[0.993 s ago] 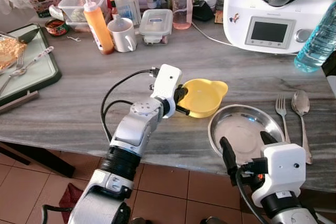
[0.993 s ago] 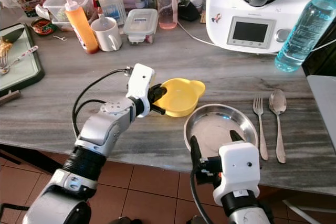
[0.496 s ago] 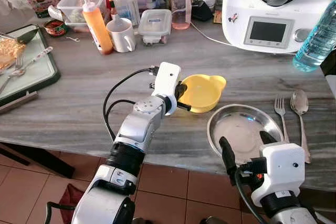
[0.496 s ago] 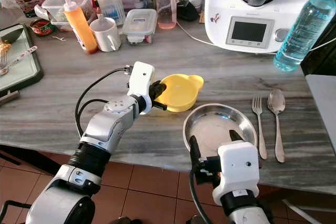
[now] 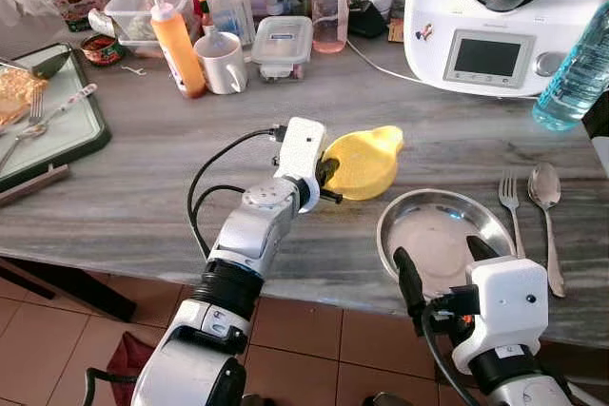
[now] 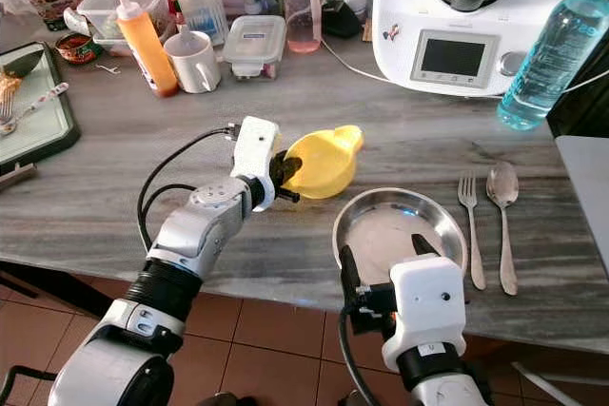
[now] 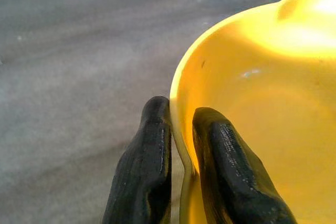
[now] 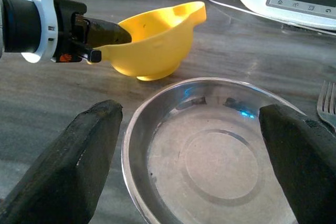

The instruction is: Setting the table

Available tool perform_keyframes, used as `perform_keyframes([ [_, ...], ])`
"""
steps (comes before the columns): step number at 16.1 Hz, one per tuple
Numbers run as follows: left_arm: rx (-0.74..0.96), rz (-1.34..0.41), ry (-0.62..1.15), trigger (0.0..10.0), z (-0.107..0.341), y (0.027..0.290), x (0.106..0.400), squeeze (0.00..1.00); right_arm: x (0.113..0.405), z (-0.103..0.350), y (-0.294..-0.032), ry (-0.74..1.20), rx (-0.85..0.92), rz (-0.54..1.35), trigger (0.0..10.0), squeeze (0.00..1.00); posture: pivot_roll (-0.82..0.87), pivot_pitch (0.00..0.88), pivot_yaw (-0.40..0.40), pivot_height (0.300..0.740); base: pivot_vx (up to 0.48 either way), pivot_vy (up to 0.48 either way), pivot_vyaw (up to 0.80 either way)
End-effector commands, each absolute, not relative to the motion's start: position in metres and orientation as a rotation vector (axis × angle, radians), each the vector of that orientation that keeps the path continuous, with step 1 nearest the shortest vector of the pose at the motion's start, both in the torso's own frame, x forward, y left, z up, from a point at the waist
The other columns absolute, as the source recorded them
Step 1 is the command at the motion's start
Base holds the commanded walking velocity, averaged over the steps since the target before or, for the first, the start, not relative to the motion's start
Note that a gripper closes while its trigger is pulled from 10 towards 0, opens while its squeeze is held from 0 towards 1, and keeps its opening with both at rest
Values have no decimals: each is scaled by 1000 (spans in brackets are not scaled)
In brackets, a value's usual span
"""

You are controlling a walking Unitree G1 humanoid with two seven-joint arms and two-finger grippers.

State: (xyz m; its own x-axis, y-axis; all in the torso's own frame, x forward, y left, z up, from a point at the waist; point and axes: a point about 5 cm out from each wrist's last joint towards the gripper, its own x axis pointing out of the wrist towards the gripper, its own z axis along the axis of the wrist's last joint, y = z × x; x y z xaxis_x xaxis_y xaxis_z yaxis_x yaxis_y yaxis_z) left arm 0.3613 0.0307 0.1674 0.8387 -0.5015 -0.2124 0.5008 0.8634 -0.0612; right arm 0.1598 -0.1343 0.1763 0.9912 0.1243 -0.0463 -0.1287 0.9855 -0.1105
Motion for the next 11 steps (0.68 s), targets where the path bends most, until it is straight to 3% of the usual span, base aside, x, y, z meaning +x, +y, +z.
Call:
perform_keyframes([
  [1, -5, -534, 257, 10000, 162, 30, 360, 1000, 159, 173, -135, 62, -118, 121, 10000, 0, -80, 174, 61, 714, 0, 0, 0],
  [11, 1, -539, 201, 10000, 181, 30, 366, 1000, 160, 173, -135, 60, -120, 123, 10000, 0, -77, 175, 59, 714, 0, 0, 0],
])
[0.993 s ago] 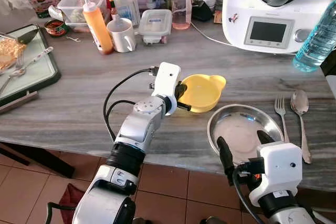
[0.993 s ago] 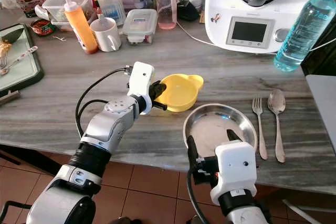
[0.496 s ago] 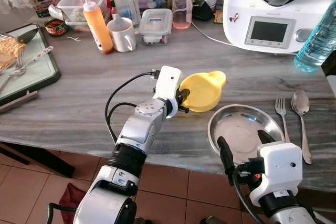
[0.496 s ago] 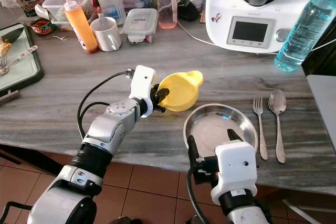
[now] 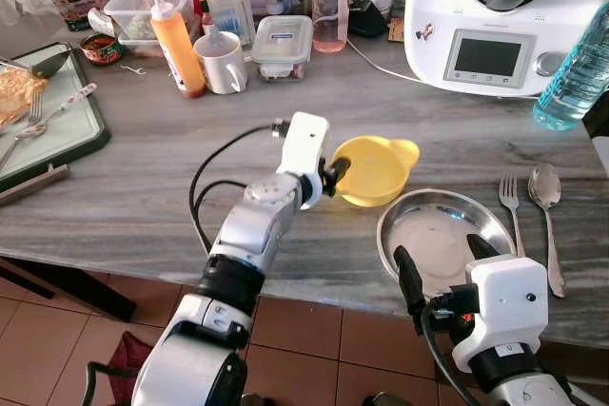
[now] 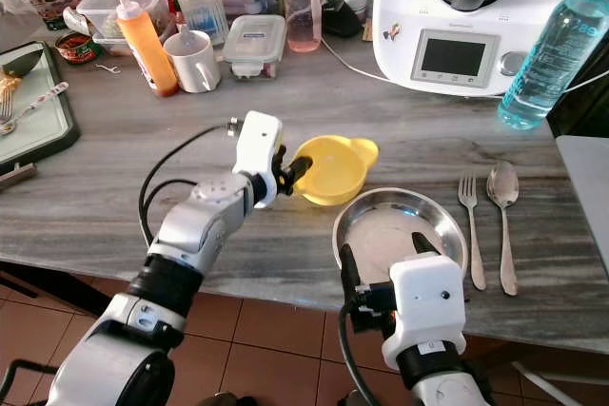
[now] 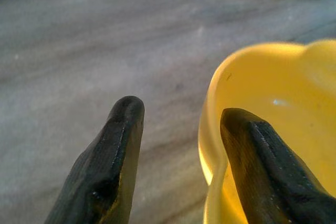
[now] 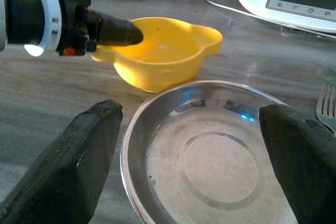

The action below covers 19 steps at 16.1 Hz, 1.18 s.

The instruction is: Setting the table

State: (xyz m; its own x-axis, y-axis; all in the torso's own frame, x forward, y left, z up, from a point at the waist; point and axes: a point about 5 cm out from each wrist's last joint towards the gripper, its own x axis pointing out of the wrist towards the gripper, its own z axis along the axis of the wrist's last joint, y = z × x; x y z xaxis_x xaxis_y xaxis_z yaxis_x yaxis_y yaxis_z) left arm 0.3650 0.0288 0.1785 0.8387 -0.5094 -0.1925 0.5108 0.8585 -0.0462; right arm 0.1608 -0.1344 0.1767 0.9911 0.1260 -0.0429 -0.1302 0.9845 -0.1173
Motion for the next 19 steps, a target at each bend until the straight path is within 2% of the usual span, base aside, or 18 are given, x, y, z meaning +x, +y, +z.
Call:
perform_keyframes([
  [1, 0, -545, 192, 10000, 185, 29, 366, 1000, 160, 173, -135, 60, -120, 123, 10000, 0, -76, 174, 60, 714, 0, 0, 0],
  [9, 9, -549, 172, 10000, 192, 30, 367, 1000, 162, 172, -135, 57, -121, 124, 10000, 0, -72, 169, 58, 714, 0, 0, 0],
  [19, -67, -556, 124, 10000, 210, 34, 369, 1000, 165, 173, -136, 43, -126, 129, 10000, 0, -64, 155, 52, 714, 0, 0, 0],
])
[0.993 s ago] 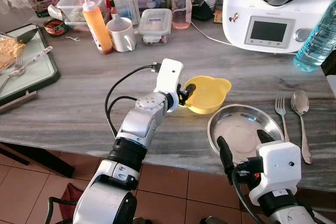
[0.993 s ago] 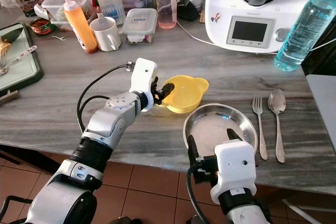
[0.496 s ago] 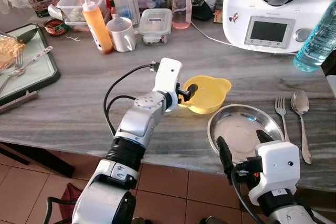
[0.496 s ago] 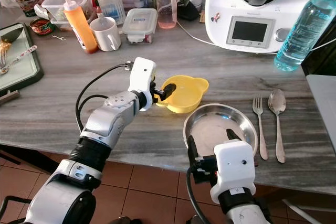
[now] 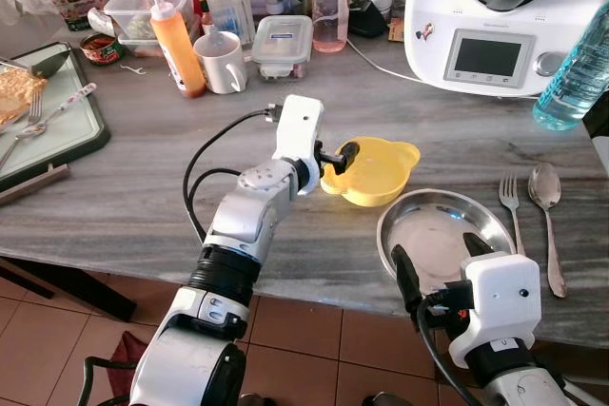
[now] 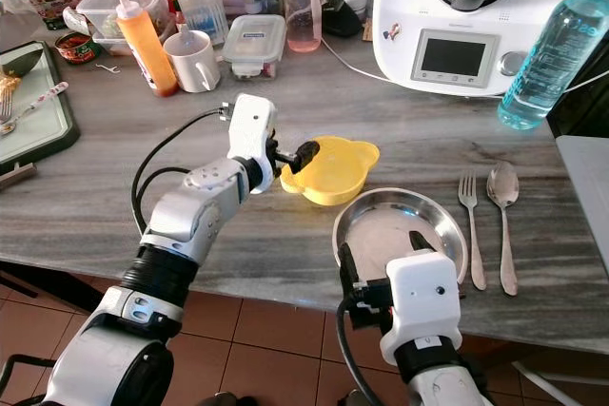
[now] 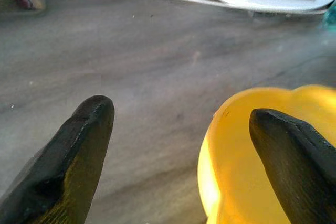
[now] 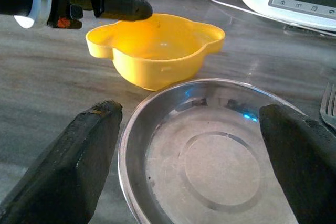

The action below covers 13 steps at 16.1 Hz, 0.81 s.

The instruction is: Setting the table

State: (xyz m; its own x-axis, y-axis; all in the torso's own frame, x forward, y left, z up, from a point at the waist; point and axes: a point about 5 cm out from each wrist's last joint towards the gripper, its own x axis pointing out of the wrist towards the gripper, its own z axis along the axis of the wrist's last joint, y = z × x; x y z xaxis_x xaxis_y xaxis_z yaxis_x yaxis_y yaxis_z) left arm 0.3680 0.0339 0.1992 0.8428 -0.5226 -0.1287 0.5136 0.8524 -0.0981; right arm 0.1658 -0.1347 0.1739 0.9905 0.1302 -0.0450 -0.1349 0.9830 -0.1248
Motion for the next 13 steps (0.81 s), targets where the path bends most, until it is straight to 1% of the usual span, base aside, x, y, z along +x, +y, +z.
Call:
perform_keyframes([
  [1, -86, -555, 108, 10000, 215, 36, 369, 1000, 166, 173, -137, 41, -126, 130, 10000, 0, -60, 154, 49, 714, 0, 0, 0],
  [4, -167, -548, 46, 10000, 229, 41, 369, 1000, 168, 173, -137, 36, -125, 131, 10000, 0, -55, 152, 45, 714, 0, 0, 0],
  [7, -255, -580, -88, 10000, 252, 46, 362, 1000, 169, 173, -137, 30, -127, 134, 10000, 0, -50, 148, 40, 714, 0, 0, 0],
  [8, -275, -571, -149, 10000, 256, 52, 359, 1000, 170, 173, -138, 24, -131, 133, 10000, 0, -46, 146, 39, 714, 0, 0, 0],
  [10, -275, -524, -165, 10000, 247, 65, 355, 1000, 172, 174, -140, 9, -140, 128, 10000, 0, -37, 143, 34, 714, 0, 0, 0],
  [11, -267, -471, -174, 10000, 243, 74, 353, 1000, 174, 176, -140, -5, -142, 121, 10000, 0, -37, 143, 34, 714, 0, 0, 0],
  [12, -272, -448, -199, 10000, 242, 79, 348, 1000, 176, 177, -142, -17, -144, 110, 10000, 0, -31, 140, 27, 714, 0, 0, 0],
  [13, -261, -415, -245, 10000, 240, 91, 338, 1000, 179, 181, -145, -53, -166, 82, 10000, 0, -35, 132, 22, 714, 0, 0, 0],
])
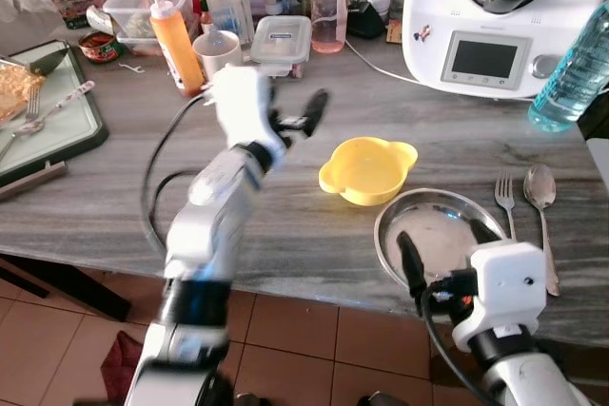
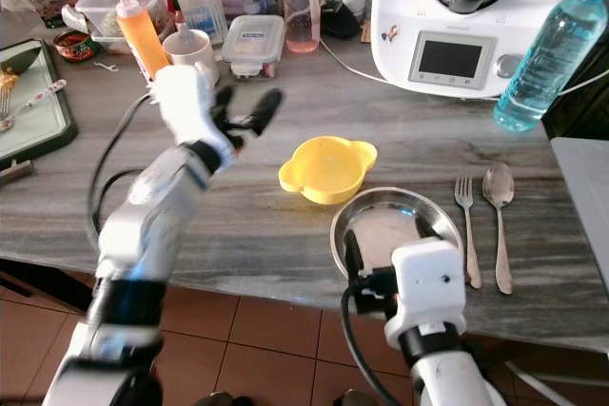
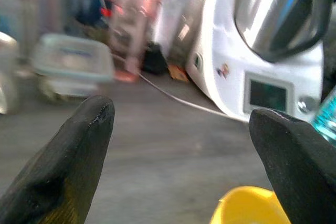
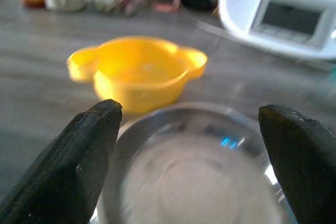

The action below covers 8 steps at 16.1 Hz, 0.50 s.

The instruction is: Setting the table

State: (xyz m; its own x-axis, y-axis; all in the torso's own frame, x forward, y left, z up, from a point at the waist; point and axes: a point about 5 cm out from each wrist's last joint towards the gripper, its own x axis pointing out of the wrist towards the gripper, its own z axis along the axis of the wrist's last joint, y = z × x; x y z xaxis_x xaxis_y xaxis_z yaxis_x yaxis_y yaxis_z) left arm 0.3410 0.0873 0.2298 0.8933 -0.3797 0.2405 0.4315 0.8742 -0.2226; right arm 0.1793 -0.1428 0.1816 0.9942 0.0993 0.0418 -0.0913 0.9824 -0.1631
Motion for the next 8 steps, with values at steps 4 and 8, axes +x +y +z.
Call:
perform_keyframes([
  [4, -162, -390, -238, 10000, 218, 105, 321, 1000, 182, 192, -159, -145, -172, -58, 10000, 0, -17, 119, 7, 714, 0, 0, 0],
  [8, -145, -340, -197, 10000, 198, 113, 311, 1000, 184, 194, -166, -198, -217, -134, 10000, 0, 0, 116, -7, 714, 0, 0, 0],
])
